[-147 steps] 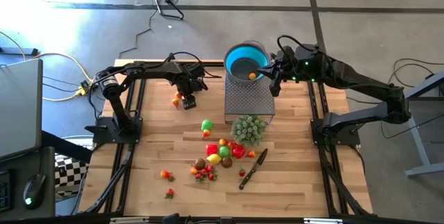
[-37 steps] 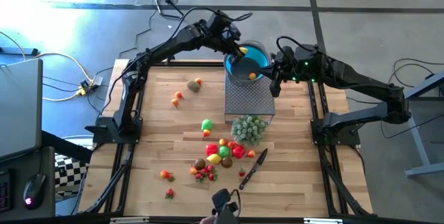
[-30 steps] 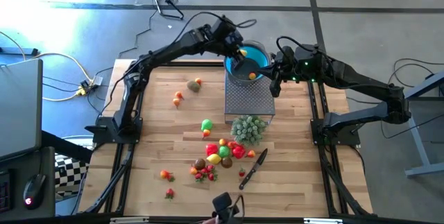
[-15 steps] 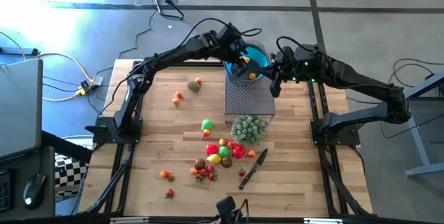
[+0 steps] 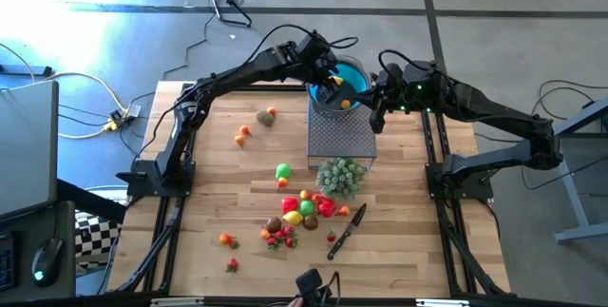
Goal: Pick & Place Fruit
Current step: Put the yellow lemon into the blue strainer bowl, then put the brown kiwi into the blue strainer bowl
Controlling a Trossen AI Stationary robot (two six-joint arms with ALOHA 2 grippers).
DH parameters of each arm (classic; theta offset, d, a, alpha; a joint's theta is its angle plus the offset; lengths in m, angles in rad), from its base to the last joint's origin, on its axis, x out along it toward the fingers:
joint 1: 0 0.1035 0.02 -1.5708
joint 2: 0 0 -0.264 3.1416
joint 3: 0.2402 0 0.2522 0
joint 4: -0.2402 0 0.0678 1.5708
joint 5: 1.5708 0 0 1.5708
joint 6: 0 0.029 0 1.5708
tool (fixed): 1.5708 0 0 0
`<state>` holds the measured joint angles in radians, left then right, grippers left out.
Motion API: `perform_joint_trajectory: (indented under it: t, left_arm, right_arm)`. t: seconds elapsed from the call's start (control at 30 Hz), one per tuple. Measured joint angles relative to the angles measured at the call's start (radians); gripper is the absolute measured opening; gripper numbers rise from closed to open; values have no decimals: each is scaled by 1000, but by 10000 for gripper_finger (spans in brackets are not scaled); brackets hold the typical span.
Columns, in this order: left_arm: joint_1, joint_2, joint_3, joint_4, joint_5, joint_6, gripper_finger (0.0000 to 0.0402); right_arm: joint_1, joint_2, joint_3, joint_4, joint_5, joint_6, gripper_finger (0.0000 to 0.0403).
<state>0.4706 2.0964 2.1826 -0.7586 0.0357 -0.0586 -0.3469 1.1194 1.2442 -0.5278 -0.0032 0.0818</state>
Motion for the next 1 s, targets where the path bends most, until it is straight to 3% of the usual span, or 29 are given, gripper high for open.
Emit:
perform_joint_trajectory:
  t: [0.33, 0.63, 1.0]
  left_arm:
    - [0, 0, 0, 0, -2, -2, 204]
    - [0, -1, 0, 2, -5, 1, 239]
    - [0, -1, 0, 2, -5, 0, 241]
  right_arm:
    - [0, 0, 0, 0, 0, 0, 2]
    - [0, 0, 0, 0, 0, 0, 2]
    - [0, 0, 0, 0, 0, 0, 2]
